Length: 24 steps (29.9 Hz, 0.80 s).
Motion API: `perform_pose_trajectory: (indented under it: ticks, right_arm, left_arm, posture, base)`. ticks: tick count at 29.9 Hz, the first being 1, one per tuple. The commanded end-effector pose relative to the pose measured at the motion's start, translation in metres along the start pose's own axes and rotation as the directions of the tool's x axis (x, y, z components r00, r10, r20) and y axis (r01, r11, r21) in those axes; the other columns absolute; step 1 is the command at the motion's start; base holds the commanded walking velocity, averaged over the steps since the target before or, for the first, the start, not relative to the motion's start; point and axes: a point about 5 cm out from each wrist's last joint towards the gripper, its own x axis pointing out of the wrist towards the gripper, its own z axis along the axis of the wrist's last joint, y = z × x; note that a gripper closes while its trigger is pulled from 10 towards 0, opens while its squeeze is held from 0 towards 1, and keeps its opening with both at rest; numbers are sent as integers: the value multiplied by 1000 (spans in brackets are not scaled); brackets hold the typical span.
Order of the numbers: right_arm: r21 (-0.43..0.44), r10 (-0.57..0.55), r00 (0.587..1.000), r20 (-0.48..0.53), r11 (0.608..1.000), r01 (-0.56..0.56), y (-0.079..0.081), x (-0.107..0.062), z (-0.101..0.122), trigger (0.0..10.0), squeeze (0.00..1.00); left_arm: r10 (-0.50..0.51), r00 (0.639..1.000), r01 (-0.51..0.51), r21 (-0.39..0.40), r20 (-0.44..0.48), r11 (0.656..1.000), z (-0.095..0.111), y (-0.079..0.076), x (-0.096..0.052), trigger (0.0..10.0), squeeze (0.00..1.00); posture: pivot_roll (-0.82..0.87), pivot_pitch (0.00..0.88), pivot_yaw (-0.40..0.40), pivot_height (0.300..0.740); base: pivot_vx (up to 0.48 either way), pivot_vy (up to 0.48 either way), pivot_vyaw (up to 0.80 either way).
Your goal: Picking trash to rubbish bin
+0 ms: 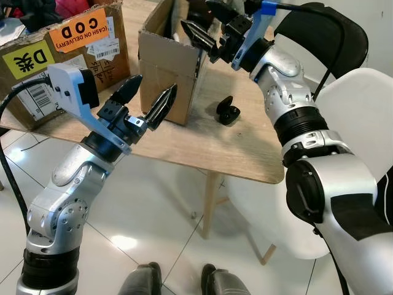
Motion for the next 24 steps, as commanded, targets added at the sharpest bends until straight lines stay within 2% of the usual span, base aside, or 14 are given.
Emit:
perform_pose_trajectory:
  ticks: [1,3,4,5,6,8,9,12,14,15,17,19,21,24]
  right_arm:
    - [-13,0,998,64,1000,1,-5,0,14,10000,1000]
    - [28,36,986,163,999,-41,-5,-1,28,10000,1000]
    - [58,62,973,222,995,-77,-5,-3,36,10000,667]
    - [58,62,973,222,995,-77,-5,-3,36,10000,667]
    - [88,89,956,280,989,-118,-4,-5,43,10000,565]
    - [130,143,918,369,970,-204,-1,-10,55,10000,35]
    - [143,171,899,403,959,-246,2,-14,59,10000,0]
    - [158,259,844,469,916,-369,14,-25,66,10000,0]
    - [158,259,844,469,916,-369,14,-25,66,10000,0]
    - [162,307,819,484,889,-428,23,-31,66,10000,0]
    - [163,409,778,477,828,-536,44,-46,59,10000,0]
    - [181,477,766,431,786,-591,61,-57,43,10000,0]
    - [190,493,764,417,774,-603,66,-61,38,10000,0]
    - [284,562,741,367,691,-665,95,-81,13,10000,0]
  left_arm:
    - [-21,1000,21,0,11,1000,0,-4,2,10000,0]
    - [-25,1000,25,4,16,1000,-1,-3,3,10000,0]
    - [-26,999,26,6,19,1000,-1,-2,5,10000,0]
    - [-26,999,26,6,19,1000,-1,-2,5,10000,0]
    - [-27,999,26,8,21,1000,-1,-1,6,10000,0]
    - [-25,999,25,12,23,1000,-2,1,7,10000,0]
    - [-24,999,24,14,23,1000,-2,2,8,10000,0]
    - [-11,1000,11,25,23,1000,-3,5,10,10000,0]
    - [-11,1000,11,25,23,1000,-3,5,10,10000,0]
    - [3,1000,-4,35,20,999,-3,8,10,10000,0]
    - [21,1000,-20,43,-4,999,-7,12,9,10000,0]
    - [36,999,-36,9,-23,999,-11,16,6,10000,0]
    - [41,999,-41,-7,-27,999,-12,17,5,10000,0]
    - [31,999,-33,-51,-44,998,-16,23,-3,10000,0]
  posture:
    - [55,260,-61,740]
    - [53,240,-59,740]
    - [51,226,-56,740]
    - [51,226,-56,740]
    - [51,221,-55,740]
    - [47,209,-52,740]
    - [47,206,-51,740]
    - [48,187,-46,740]
    - [48,187,-46,740]
    - [47,179,-43,740]
    - [49,166,-37,740]
    - [50,154,-31,740]
    - [50,154,-31,740]
    - [58,135,-26,740]
  base:
    - [0,0,0]
    - [0,0,0]
    - [0,0,0]
    - [0,0,0]
    - [0,0,0]
    - [0,0,0]
    - [0,0,0]
    - [0,0,0]
    - [0,0,0]
    - [0,0,0]
    - [0,0,0]
    - [0,0,0]
    - [0,0,0]
    - [0,0,0]
